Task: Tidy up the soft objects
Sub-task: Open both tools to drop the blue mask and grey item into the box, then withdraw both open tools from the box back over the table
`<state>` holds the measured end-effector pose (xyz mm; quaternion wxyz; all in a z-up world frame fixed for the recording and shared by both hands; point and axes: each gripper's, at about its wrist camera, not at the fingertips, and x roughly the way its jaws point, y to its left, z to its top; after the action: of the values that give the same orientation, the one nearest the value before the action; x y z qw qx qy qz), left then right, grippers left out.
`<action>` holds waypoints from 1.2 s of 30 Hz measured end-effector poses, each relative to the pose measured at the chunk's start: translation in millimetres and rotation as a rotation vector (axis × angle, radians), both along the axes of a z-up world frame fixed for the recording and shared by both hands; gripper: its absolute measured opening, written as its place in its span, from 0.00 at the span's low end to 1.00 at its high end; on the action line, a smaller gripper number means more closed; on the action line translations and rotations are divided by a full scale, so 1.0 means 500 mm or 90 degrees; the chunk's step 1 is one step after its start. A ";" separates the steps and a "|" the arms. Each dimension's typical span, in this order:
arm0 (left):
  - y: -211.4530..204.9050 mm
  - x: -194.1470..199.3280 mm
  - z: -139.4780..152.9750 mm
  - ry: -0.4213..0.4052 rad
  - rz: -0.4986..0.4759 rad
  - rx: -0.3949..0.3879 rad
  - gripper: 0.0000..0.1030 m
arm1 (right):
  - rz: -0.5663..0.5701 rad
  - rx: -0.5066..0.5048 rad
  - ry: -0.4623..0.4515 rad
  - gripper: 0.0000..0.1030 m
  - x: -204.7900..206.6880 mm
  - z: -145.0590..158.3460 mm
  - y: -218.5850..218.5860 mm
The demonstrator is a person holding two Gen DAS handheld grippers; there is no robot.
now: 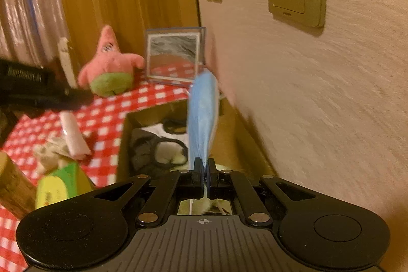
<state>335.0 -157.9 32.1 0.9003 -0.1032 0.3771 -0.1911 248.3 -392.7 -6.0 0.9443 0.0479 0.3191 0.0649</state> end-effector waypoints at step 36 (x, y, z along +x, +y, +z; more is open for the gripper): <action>0.104 -0.382 0.052 -0.071 0.037 0.110 0.88 | -0.009 0.006 0.046 0.56 -0.250 0.060 0.084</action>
<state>143.8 -106.0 58.1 0.9306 -0.0253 0.3386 -0.1368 123.1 -350.5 24.2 0.9324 0.0572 0.3521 0.0581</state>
